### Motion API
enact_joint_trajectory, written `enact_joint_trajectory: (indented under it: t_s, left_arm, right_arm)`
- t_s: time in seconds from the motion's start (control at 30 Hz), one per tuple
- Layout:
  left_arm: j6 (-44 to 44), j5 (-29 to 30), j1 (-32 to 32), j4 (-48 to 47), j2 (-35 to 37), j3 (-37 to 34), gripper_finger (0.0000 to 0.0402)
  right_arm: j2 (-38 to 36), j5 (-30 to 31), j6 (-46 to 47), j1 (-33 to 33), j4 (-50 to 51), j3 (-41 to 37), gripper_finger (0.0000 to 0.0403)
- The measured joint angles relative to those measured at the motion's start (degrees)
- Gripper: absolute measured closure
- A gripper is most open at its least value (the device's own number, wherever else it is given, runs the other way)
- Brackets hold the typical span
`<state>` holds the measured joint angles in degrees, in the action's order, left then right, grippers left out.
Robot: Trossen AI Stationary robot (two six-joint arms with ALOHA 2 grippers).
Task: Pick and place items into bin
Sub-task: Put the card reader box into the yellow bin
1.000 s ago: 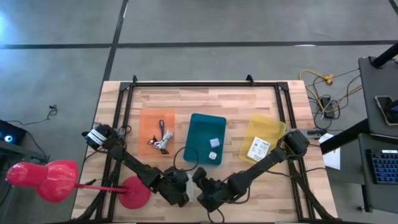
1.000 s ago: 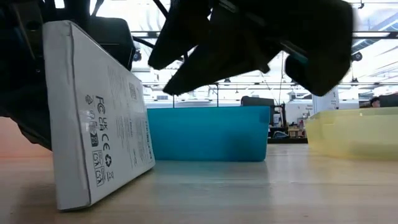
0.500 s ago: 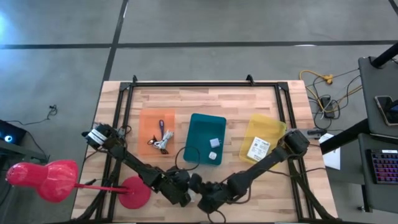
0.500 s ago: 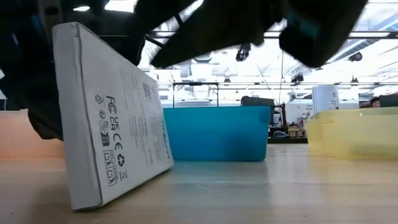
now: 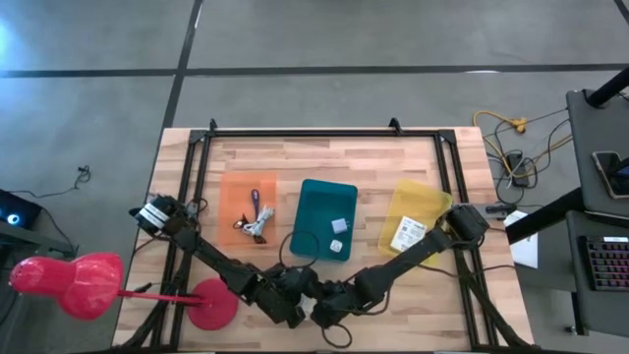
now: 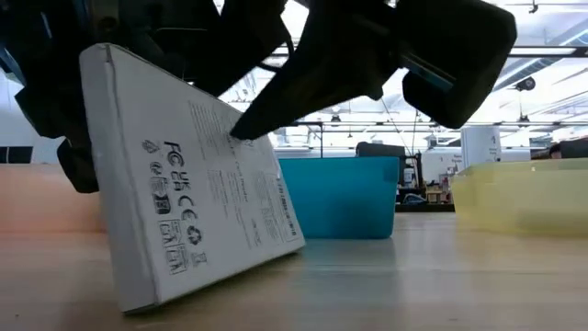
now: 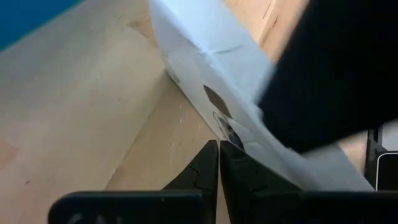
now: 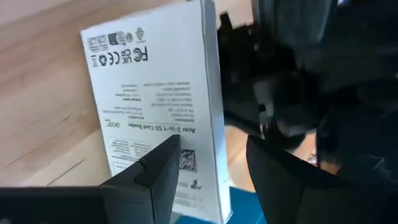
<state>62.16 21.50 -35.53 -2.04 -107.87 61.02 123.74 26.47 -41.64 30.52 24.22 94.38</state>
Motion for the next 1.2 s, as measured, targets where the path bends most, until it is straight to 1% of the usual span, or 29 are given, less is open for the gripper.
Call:
enact_joint_trajectory:
  t_s: [0.13, 0.23, 0.37, 0.57, 0.8, 1.2]
  left_arm:
    - [0.04, 0.0, 0.0, 0.05, 0.01, 0.01, 0.0402]
    - [0.06, 0.25, 0.0, 0.09, -0.01, 0.14, 0.0402]
    - [-0.06, 1.44, 0.08, 0.0, 0.0, 1.07, 0.0402]
    - [-2.53, 1.71, 0.89, -0.52, -0.01, 2.8, 0.0402]
    - [-2.72, 2.58, 1.91, -0.32, -0.03, 2.97, 0.0401]
    - [-2.83, 2.73, 3.21, 3.54, -0.31, 3.05, 0.0401]
  right_arm:
    - [0.0, -0.28, 2.61, -0.23, 2.44, -0.07, 0.0232]
    - [0.0, -2.13, 5.45, -0.51, 4.09, -0.34, 0.0232]
    - [0.0, -3.89, 6.6, -0.81, 6.05, -0.41, 0.0232]
    - [0.0, -3.77, 6.46, -0.74, 6.29, -0.32, 0.0232]
    - [-0.17, -3.65, 8.96, -0.74, 7.5, -0.25, 0.0232]
    - [-0.5, -3.72, 13.99, -0.42, 14.5, 2.02, 0.0232]
